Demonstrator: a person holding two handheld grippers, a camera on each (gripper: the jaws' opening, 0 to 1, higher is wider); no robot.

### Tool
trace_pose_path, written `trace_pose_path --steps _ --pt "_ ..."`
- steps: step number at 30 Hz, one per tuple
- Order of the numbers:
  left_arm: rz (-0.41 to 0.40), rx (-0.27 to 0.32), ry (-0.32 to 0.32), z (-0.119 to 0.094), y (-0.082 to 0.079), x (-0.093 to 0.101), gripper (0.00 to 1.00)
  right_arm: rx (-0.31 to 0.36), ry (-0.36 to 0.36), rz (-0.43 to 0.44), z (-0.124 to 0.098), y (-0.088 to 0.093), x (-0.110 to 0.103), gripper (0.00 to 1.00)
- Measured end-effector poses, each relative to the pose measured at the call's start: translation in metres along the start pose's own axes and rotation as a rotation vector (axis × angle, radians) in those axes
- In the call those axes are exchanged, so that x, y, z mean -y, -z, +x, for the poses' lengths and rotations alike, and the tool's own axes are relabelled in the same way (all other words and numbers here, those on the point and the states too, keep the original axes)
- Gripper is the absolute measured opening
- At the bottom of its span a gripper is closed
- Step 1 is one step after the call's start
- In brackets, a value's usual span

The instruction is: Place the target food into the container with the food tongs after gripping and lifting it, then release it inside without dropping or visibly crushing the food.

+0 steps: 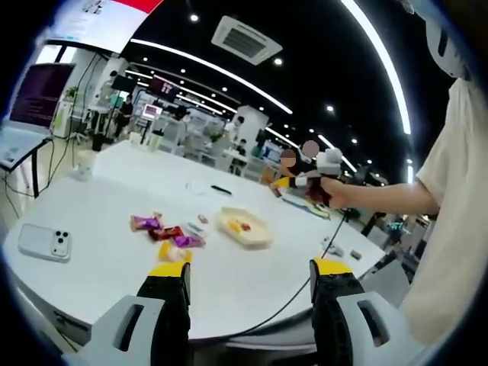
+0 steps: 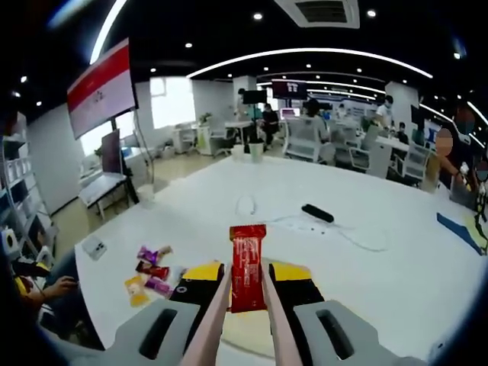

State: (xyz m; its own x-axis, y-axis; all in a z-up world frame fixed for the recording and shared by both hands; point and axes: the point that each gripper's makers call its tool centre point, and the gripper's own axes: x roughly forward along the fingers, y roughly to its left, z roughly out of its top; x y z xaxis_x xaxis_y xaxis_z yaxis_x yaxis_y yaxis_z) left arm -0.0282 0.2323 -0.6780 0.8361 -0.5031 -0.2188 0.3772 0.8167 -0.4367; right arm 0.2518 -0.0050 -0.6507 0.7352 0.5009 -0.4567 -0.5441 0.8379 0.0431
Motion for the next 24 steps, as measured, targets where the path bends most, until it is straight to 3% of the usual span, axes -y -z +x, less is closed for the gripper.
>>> trace_pose_path --steps 24 --pt "0.005 -0.006 0.012 0.0078 -0.0030 0.0055 0.63 0.017 0.013 0.020 -0.0047 0.0028 0.0035 0.25"
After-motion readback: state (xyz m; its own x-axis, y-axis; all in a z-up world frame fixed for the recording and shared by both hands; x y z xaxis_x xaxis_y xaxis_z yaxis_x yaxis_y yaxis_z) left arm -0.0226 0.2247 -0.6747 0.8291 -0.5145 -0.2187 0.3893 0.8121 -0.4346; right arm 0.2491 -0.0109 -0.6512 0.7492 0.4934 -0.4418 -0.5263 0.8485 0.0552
